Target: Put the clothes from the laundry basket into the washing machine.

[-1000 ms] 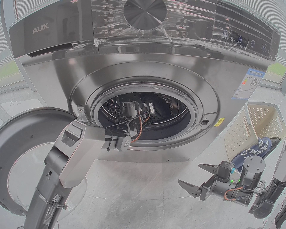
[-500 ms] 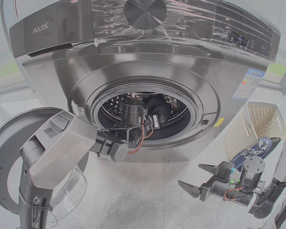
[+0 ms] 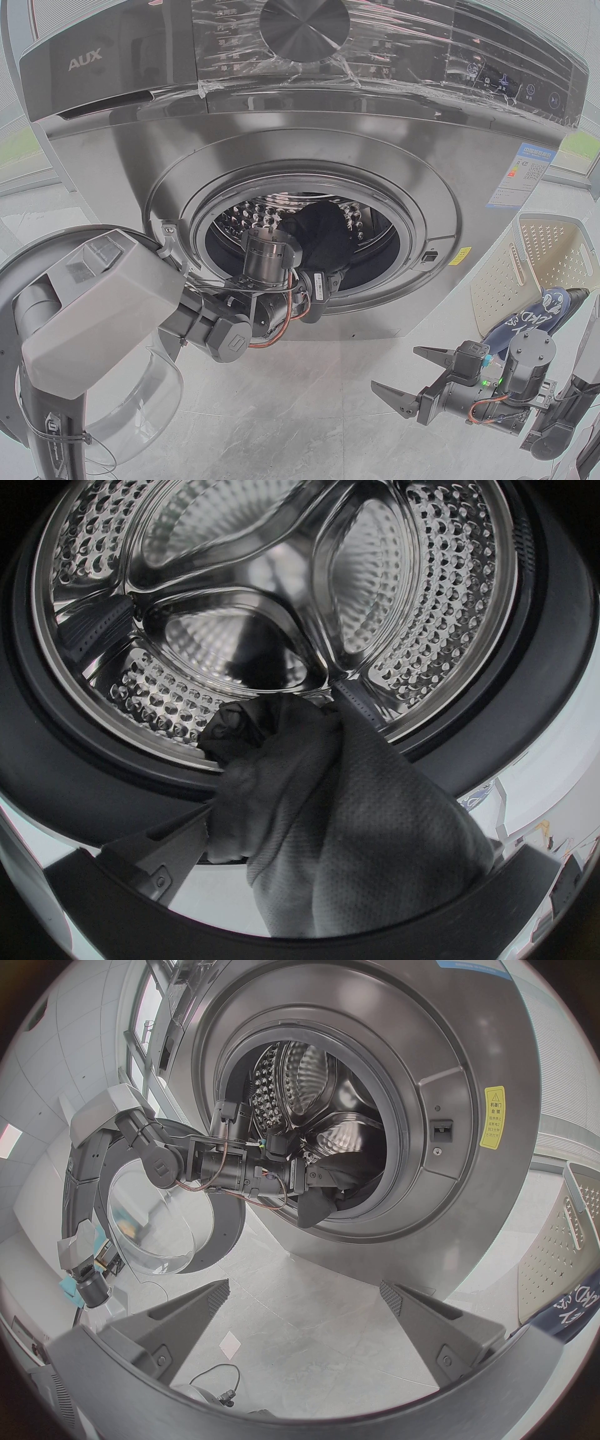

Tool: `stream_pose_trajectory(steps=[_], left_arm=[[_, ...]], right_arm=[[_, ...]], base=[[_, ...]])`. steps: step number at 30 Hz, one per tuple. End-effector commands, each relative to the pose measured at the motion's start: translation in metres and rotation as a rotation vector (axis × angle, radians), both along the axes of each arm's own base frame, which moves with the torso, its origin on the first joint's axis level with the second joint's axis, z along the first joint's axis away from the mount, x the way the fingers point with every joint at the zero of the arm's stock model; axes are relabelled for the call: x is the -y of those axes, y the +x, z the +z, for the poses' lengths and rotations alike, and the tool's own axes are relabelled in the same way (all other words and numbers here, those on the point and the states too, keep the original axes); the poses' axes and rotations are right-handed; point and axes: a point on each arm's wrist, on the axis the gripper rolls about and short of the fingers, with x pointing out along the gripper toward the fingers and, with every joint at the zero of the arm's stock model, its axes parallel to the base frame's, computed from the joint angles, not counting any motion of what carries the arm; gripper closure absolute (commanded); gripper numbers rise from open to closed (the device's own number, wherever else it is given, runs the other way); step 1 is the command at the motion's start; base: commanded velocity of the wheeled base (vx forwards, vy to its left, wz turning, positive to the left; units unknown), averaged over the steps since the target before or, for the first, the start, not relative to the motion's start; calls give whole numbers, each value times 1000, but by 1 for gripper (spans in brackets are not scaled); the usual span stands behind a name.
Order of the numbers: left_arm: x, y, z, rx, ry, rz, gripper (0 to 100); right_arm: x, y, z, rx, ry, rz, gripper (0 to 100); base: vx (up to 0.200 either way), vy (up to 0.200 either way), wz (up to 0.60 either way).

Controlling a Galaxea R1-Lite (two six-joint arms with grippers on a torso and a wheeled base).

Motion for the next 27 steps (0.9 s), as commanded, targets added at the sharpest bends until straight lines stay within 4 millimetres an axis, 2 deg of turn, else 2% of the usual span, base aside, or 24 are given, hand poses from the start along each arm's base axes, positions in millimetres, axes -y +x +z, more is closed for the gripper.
stream_pose_trajectory(steps=[1,4,8,11,12,14,15,17,23,24,27], left_arm=[[1,-3,2,5,-9,-21,0],[6,-7,-4,-10,0,-45,0],[10,1,-16,-6,-3,-52,0],[13,19,-33,8,15,-48,0],[13,19,-33,8,15,-48,0],[13,34,-43,28,32,-29,0],[12,40,-43,39,27,-20,100],[13,45,-42,55,17,-13,100],[16,79,-22,180,-70,71,100],[16,79,-22,180,-70,71,100],[19,99,-16,257,-159,121,100]], right_arm=[[0,0,-1,-2,-2,2,0],[-1,0,-1,-1,-1,2,0],[-1,0,-1,-2,-2,3,0],[-2,-1,-1,-2,-2,8,0],[-2,-1,-1,-2,-2,8,0],[-2,0,0,0,0,8,0],[-1,0,0,-1,1,5,0],[-1,1,0,-1,1,1,0],[0,2,0,1,3,-3,0],[0,2,0,1,3,-3,0],[-1,3,1,5,6,-5,0]], base=[[0,0,0],[0,0,0],[0,0,0],[0,0,0],[0,0,0],[0,0,0],[0,0,0],[0,0,0],[0,0,0],[0,0,0],[0,0,0]])
